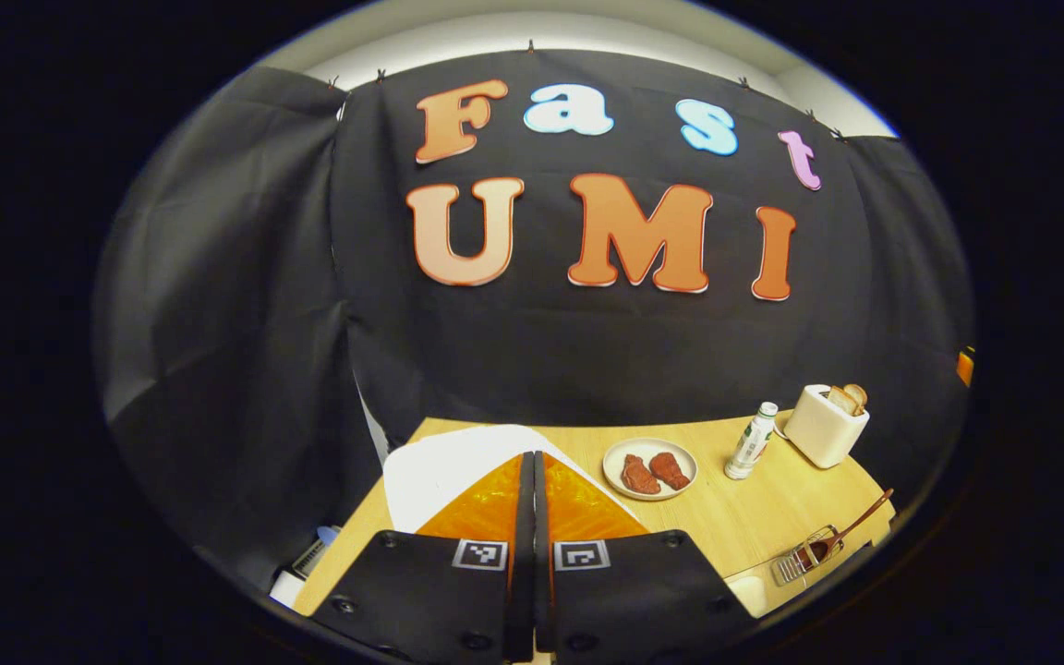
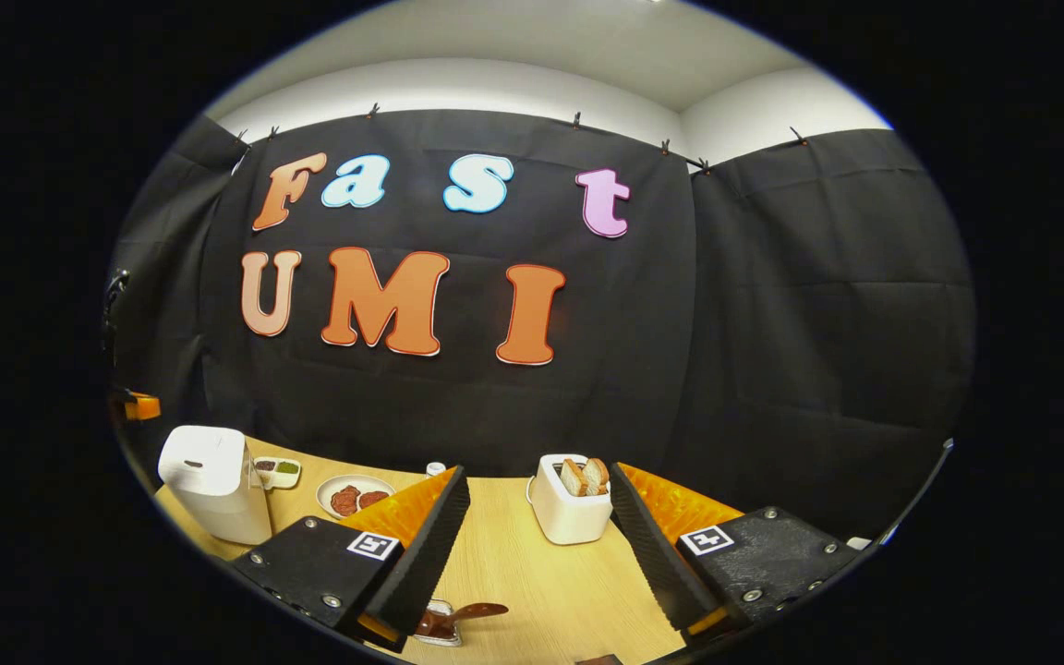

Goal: Close the left gripper, press the button to open the rice cooker; take a wooden spoon from the chopstick holder with the right hand, scoop a spoonful of rice and pour it into the rice cooker, then put the wooden spoon back into the chopstick holder.

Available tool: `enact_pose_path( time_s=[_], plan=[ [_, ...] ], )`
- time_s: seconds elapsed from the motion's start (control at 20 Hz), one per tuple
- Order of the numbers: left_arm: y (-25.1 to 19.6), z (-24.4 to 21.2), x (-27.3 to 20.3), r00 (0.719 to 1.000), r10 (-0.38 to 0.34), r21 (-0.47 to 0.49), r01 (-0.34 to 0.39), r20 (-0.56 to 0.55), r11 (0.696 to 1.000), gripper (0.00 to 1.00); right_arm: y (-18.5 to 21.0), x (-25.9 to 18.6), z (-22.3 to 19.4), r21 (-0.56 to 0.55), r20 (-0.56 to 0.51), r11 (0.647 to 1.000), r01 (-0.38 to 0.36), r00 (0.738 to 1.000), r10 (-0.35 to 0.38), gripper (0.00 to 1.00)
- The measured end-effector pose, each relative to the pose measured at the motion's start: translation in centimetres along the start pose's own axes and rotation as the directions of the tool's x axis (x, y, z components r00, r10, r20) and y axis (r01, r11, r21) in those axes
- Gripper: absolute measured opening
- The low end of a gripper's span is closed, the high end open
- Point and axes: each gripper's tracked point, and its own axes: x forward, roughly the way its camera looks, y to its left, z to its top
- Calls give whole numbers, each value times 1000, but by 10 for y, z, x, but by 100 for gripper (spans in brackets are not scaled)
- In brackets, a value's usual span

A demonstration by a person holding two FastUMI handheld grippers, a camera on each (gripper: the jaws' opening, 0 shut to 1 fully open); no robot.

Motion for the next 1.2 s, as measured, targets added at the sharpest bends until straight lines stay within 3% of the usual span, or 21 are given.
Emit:
enact_pose_path(
  time_s=[0.5, 1.2],
  plan=[
    [18, -66, 63, 986, -31, -62, 21, -167, 998, 5, -1, 3, -17, -13, -54, 999, 29, 998, -30, 95],
    [9, -99, 68, 957, -95, -129, 62, -273, 990, 7, -6, 6, -27, -11, -86, 999, 37, 996, -37, 95]
  ],
)
